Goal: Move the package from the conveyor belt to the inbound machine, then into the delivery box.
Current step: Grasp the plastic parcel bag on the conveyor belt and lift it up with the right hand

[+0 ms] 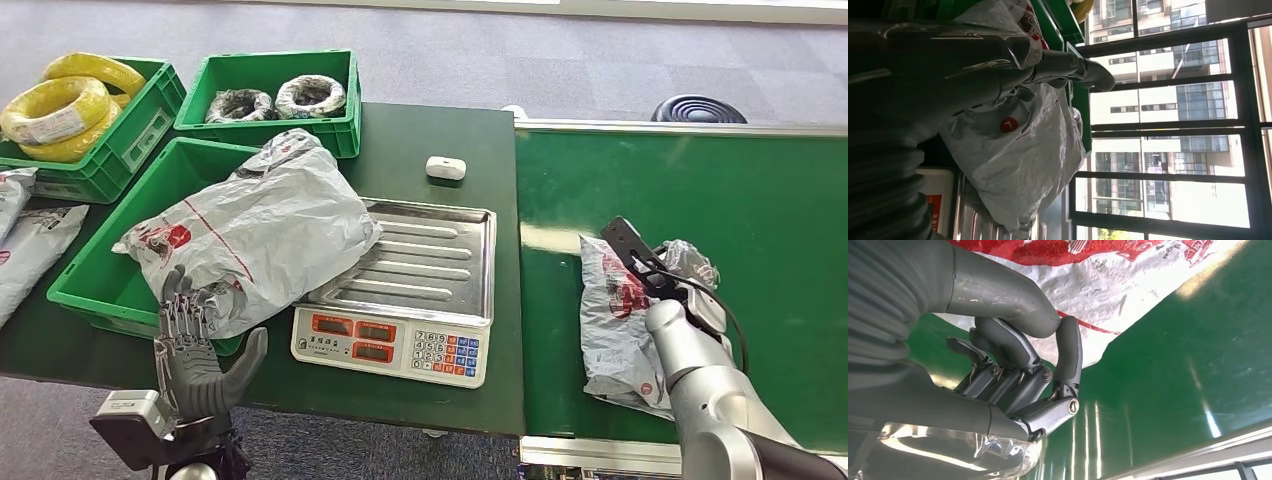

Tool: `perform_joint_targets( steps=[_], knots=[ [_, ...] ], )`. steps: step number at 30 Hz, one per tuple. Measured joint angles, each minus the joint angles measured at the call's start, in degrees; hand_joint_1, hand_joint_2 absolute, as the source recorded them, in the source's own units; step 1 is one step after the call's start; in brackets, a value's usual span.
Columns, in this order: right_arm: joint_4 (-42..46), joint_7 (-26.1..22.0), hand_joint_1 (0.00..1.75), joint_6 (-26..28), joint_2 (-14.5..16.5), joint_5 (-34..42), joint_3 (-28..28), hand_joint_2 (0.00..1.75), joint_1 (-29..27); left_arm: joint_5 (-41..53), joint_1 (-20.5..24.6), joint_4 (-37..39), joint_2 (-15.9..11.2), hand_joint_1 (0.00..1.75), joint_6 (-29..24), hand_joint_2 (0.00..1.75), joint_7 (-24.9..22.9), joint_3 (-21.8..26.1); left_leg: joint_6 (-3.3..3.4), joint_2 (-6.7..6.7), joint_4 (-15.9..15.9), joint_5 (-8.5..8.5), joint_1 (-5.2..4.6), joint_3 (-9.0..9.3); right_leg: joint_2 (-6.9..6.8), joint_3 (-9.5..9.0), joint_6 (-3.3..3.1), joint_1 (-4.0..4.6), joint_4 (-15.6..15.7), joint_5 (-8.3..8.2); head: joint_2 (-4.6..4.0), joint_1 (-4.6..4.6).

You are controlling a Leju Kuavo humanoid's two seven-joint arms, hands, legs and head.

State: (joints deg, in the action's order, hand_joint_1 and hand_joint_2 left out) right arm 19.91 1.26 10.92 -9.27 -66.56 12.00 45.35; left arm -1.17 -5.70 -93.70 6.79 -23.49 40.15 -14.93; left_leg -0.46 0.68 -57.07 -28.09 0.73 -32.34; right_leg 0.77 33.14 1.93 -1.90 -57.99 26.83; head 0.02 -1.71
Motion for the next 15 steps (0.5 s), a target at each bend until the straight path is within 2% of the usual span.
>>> perform_joint_targets(
  steps=[1, 5, 12, 15],
  knots=[
    [0.16, -0.02, 1.75, 0.0, 0.09, -0.09, 0.01, 1.75, 0.0, 0.02, -0.05, -0.13, 0.09, 0.0, 0.07, 1.75, 0.0, 0.05, 0.0, 0.0, 0.0, 0.0, 0.0, 0.0, 0.0, 0.0, 0.0, 0.0, 0.0, 0.0, 0.0, 0.0],
    [0.51, 0.27, 0.0, -0.45, 0.32, -0.61, 0.03, 1.75, -0.01, 0.16, -0.13, -0.35, 0.32, 0.0, 0.47, 1.75, 0.0, 0.28, 0.0, 0.0, 0.0, 0.0, 0.0, 0.0, 0.0, 0.0, 0.0, 0.0, 0.0, 0.0, 0.0, 0.01],
    [0.35, 0.03, 0.0, -7.27, 0.47, 0.06, 0.52, 1.75, -0.36, 0.64, 0.62, -0.06, 0.67, 0.0, 1.52, 1.75, 0.0, 0.5, 0.0, 0.0, 0.0, 0.0, 0.0, 0.01, 0.0, 0.01, 0.0, 0.0, 0.0, 0.0, 0.0, 0.0],
    [-0.04, -3.33, 0.0, -14.75, 0.25, 2.5, 1.23, 1.75, -0.49, 0.81, 1.44, 0.61, 0.79, 0.0, 2.57, 1.75, -0.01, 0.62, 0.0, -0.01, 0.0, 0.0, 0.0, 0.04, 0.01, 0.03, 0.0, 0.0, 0.01, 0.0, 0.0, 0.0]
  ],
)
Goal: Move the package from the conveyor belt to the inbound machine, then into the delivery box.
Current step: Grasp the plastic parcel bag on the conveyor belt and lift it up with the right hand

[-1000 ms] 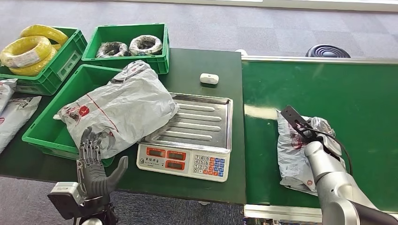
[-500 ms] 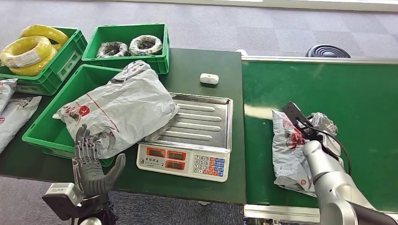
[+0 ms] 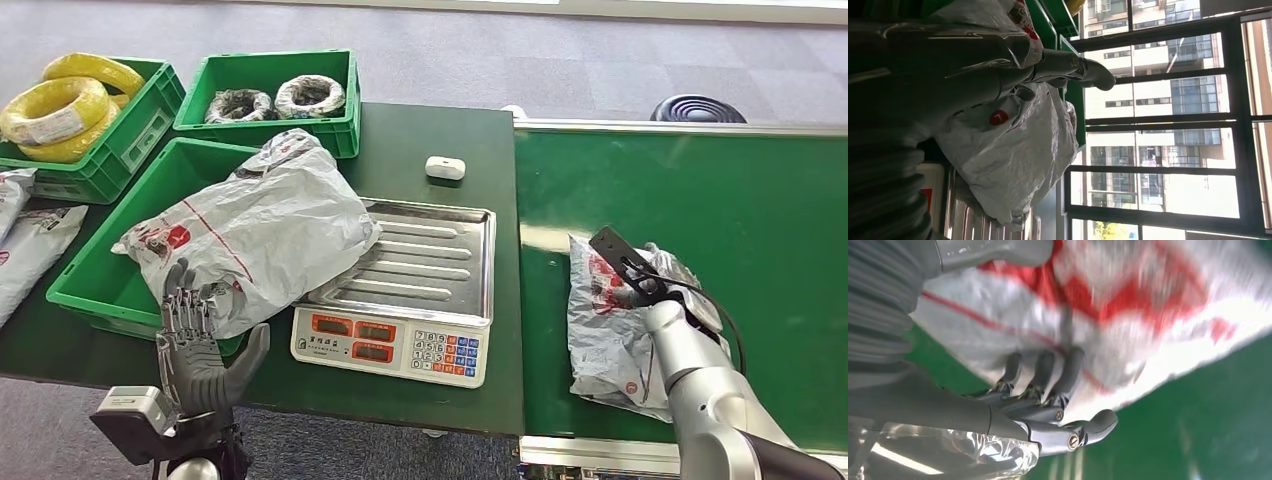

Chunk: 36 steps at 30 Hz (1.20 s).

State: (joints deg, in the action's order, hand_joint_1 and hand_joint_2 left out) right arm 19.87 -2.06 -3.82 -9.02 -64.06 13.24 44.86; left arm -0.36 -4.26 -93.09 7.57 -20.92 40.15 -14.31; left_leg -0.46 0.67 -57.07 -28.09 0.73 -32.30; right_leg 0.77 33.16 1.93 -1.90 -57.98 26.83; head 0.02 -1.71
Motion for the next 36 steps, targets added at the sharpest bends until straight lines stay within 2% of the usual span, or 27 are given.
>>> perform_joint_targets(
  steps=[2, 4, 12, 16, 24, 36],
  knots=[
    [-0.35, -5.04, 0.0, -7.65, -0.26, 2.55, 0.95, 1.75, -0.49, 0.23, 1.04, 1.08, 0.08, 0.0, 0.81, 1.75, -0.01, 0.02, 0.0, 0.0, 0.0, 0.0, 0.0, 0.0, 0.0, -0.01, 0.0, 0.0, 0.0, 0.0, 0.0, 0.0],
    [-0.64, -8.85, 0.0, -13.08, -0.55, 4.03, 1.71, 1.75, -0.98, 0.34, 2.0, 2.11, 0.13, 0.0, 1.35, 1.75, -0.01, 0.02, 0.0, -0.02, 0.0, 0.0, 0.0, 0.02, 0.01, -0.02, 0.0, 0.0, 0.0, 0.0, 0.0, -0.01],
    [-1.49, -9.91, 0.0, -18.96, -1.16, 3.71, 2.39, 1.75, -0.81, 0.34, 3.45, 4.02, 0.16, 0.0, 1.62, 1.75, -0.01, 0.07, 0.0, -0.06, 0.0, -0.01, 0.0, 0.18, 0.05, -0.19, 0.0, 0.0, 0.01, 0.0, 0.0, 0.01],
    [-1.69, -11.5, 1.72, -20.88, -1.25, 3.5, 2.23, 1.75, -0.51, 0.37, 3.48, 4.18, 0.16, 0.0, 1.54, 1.75, -0.02, 0.13, 0.0, -0.05, 0.0, -0.01, 0.0, 0.22, 0.05, -0.22, 0.0, 0.0, 0.01, 0.0, 0.0, 0.01],
    [-1.73, -14.47, 1.75, -22.38, -1.83, 2.7, 0.72, 1.75, 0.76, 0.25, 3.91, 4.03, 0.16, 0.0, 1.18, 1.75, -0.02, 0.38, 0.0, -0.05, 0.0, -0.01, 0.0, 0.21, 0.05, -0.23, 0.0, 0.0, 0.0, 0.0, 0.0, -0.01],
    [-1.75, -14.81, 1.75, -20.88, -1.65, 2.28, -0.81, 1.75, 1.34, 0.25, 3.32, 2.27, 0.16, 0.0, 0.85, 1.75, -0.19, 1.31, 0.0, -0.03, 0.0, -0.01, 0.0, 0.13, 0.03, -0.19, 0.0, 0.0, 0.0, 0.0, 0.0, 0.01]
  ],
)
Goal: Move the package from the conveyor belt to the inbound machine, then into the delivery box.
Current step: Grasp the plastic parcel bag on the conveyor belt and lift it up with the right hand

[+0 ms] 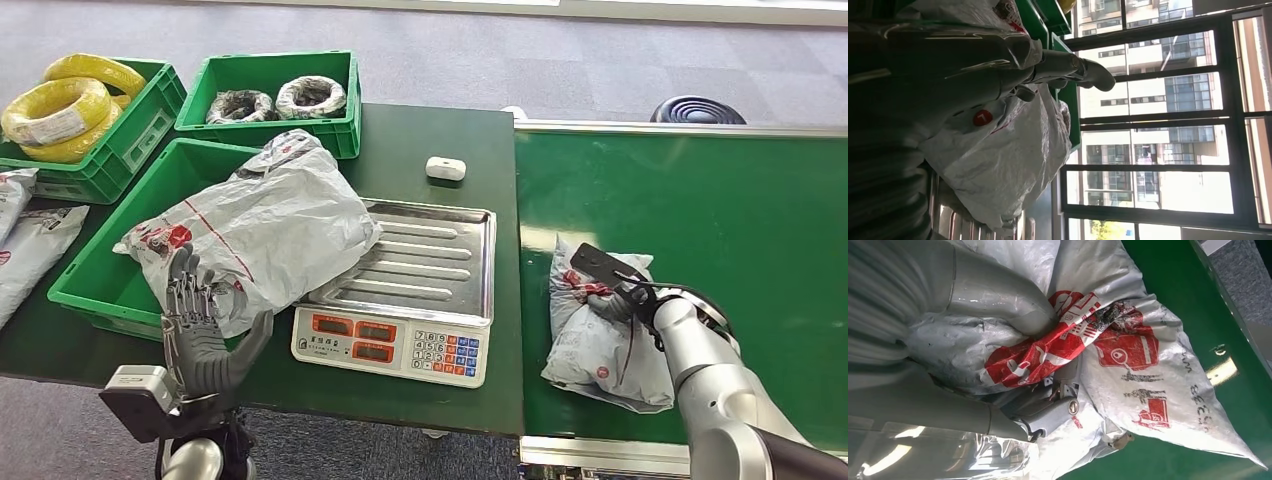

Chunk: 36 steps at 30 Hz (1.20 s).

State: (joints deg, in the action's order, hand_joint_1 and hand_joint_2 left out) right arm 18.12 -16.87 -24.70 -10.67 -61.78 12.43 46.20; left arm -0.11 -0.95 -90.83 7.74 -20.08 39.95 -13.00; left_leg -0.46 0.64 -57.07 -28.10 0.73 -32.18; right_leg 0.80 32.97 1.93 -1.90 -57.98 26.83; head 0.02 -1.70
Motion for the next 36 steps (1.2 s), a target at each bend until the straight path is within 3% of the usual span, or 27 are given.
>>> perform_joint_targets(
  steps=[10, 15, 18, 22, 25, 29, 32, 36],
  knots=[
    [0.0, 0.0, 1.75, 0.34, 0.31, 0.04, -0.06, 1.75, 0.11, 0.01, -0.04, -0.41, 0.0, 0.0, -0.08, 1.75, -0.01, 0.65, 0.0, 0.02, 0.0, 0.0, 0.0, -0.01, -0.02, 0.01, 0.0, 0.0, 0.0, 0.0, 0.0, -0.01],
    [0.0, -0.02, 1.75, 3.21, 0.59, 0.42, -0.1, 1.75, 0.11, 0.01, -0.47, -0.78, 0.0, 0.0, -0.42, 1.75, -0.02, 0.79, 0.0, 0.02, 0.0, 0.0, 0.0, -0.03, -0.01, 0.01, 0.0, 0.0, 0.0, 0.0, 0.0, 0.0],
    [0.1, -0.97, 1.75, 8.87, 0.82, 1.5, -0.13, 1.75, 0.13, 0.01, -1.38, -1.26, -0.05, 0.0, -1.28, 1.75, 0.04, 0.85, 0.0, 0.02, 0.0, 0.0, 0.0, -0.06, -0.01, 0.02, 0.0, 0.0, 0.0, 0.0, 0.0, -0.01],
    [3.17, -4.46, 1.75, 23.07, 1.54, 3.87, -0.23, 1.75, 0.06, -0.03, -3.72, -2.96, -0.14, 0.0, -3.14, 1.75, 0.17, 0.92, 0.0, 0.02, 0.0, 0.0, 0.0, -0.16, -0.01, 0.13, 0.0, 0.0, -0.02, 0.0, 0.0, -0.01],
    [11.95, -1.1, 1.75, 33.94, 3.43, 2.88, -1.74, 1.75, -1.63, -0.03, -5.39, -3.9, -0.16, 0.0, -3.94, 1.75, 0.18, 0.85, 0.0, 0.01, 0.0, 0.0, 0.0, -0.19, -0.01, 0.2, 0.0, 0.0, -0.02, 0.0, 0.0, -0.01],
    [24.06, 3.99, 1.75, 36.78, 5.85, 1.76, -5.15, 1.75, -4.22, 0.12, -6.11, -4.09, -0.13, 0.0, -4.67, 1.75, 0.2, 0.28, -0.01, 0.0, 0.01, 0.0, 0.02, -0.2, 0.0, 0.25, -0.01, 0.02, -0.02, 0.01, 0.0, -0.02],
    [28.53, 4.28, 1.75, 38.72, 6.73, 1.29, -6.79, 1.75, -5.35, 0.11, -6.21, -4.09, -0.13, 0.0, -4.72, 1.75, 0.19, -0.09, 0.0, 0.01, 0.01, 0.0, 0.02, -0.23, -0.01, 0.23, -0.01, 0.02, -0.02, 0.01, 0.0, 0.0],
    [33.39, 7.41, 1.75, 44.36, 8.78, -4.66, -9.67, 1.75, -6.23, 0.45, -6.06, -3.73, 0.12, 0.0, -4.29, 1.75, 0.18, -0.97, 0.0, -0.02, 0.01, 0.01, 0.01, -0.22, 0.02, 0.25, -0.01, 0.01, -0.02, 0.0, 0.0, 0.0]
  ],
)
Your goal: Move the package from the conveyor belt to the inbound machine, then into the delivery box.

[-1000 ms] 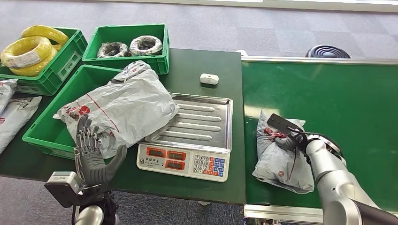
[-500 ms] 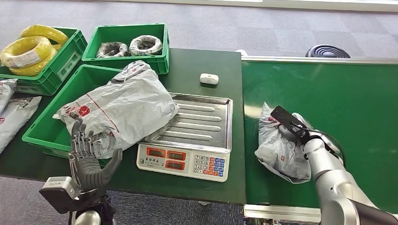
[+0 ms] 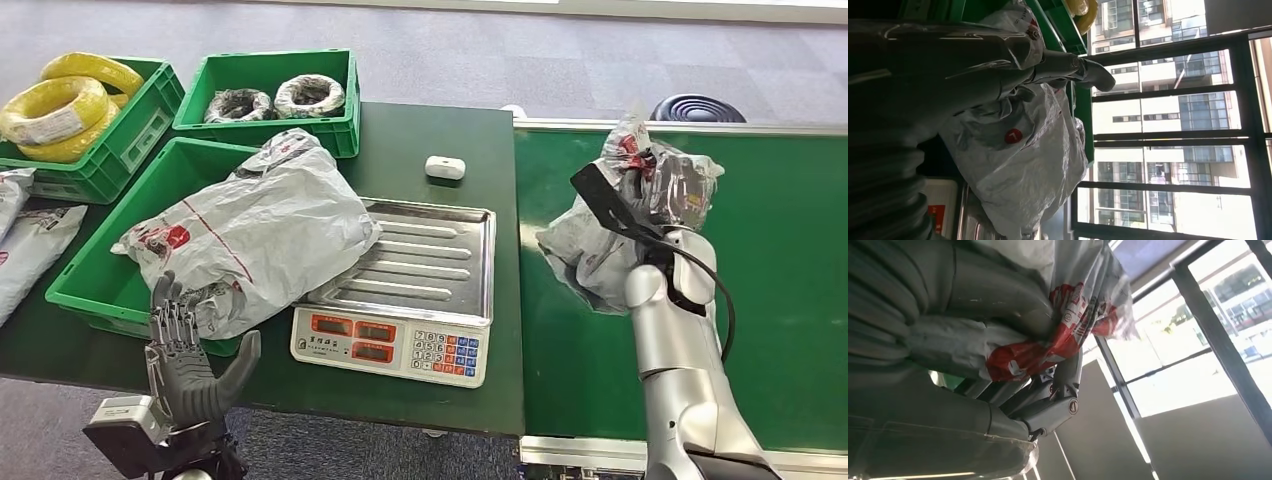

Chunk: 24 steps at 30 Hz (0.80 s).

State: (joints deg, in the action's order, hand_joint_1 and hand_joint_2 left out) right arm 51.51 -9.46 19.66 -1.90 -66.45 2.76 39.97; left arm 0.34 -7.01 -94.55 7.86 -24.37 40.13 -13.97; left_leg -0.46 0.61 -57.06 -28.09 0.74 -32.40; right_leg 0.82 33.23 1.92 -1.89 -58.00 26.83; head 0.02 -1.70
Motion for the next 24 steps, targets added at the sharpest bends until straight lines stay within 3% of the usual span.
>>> perform_joint_targets(
  steps=[5, 9, 11, 16, 24],
  knots=[
    [5.07, 3.6, 1.75, 8.79, 3.82, -5.59, -4.51, 1.75, -0.4, -0.53, 2.02, 1.99, 0.5, 0.0, 0.32, 1.75, 0.0, -1.65, -0.02, 0.01, 0.0, 0.02, 0.02, 0.01, -0.01, 0.03, 0.0, 0.01, -0.01, 0.0, 0.0, -0.01],
    [6.87, 3.3, 1.75, 15.71, 6.77, -4.6, -6.57, 1.75, -0.22, -0.92, 3.79, 3.6, 0.97, 0.0, 0.4, 1.75, -0.01, -2.6, -0.03, 0.01, 0.01, 0.02, 0.05, 0.0, 0.0, 0.01, -0.01, 0.04, -0.02, 0.01, 0.0, 0.01],
    [6.67, -0.19, 1.75, 11.87, 8.11, -0.91, -7.69, 1.75, 0.28, -0.93, 4.72, 4.34, 1.26, 0.0, 0.89, 1.75, -0.01, -2.94, -0.03, -0.03, 0.01, 0.02, 0.04, -0.01, 0.03, 0.0, -0.01, 0.03, -0.03, 0.0, 0.0, 0.01],
    [3.24, -14.72, 1.75, -7.7, 10.83, 11.11, -12.16, 1.75, 2.7, -1.22, 8.17, 7.7, 1.73, 0.0, 3.99, 1.75, -0.01, -3.62, -0.05, 0.0, 0.0, 0.07, 0.04, 0.01, 0.01, 0.01, -0.01, 0.03, -0.02, -0.01, 0.0, -0.01],
    [-0.61, -19.25, 1.75, -12.95, 12.72, 14.2, -16.14, 1.75, 5.04, -1.41, 10.39, 10.47, 2.23, 0.0, 4.95, 1.75, -0.01, -3.55, -0.06, 0.02, 0.0, 0.08, 0.06, -0.07, -0.01, 0.03, 0.0, 0.05, -0.03, 0.0, 0.0, 0.01]
  ],
)
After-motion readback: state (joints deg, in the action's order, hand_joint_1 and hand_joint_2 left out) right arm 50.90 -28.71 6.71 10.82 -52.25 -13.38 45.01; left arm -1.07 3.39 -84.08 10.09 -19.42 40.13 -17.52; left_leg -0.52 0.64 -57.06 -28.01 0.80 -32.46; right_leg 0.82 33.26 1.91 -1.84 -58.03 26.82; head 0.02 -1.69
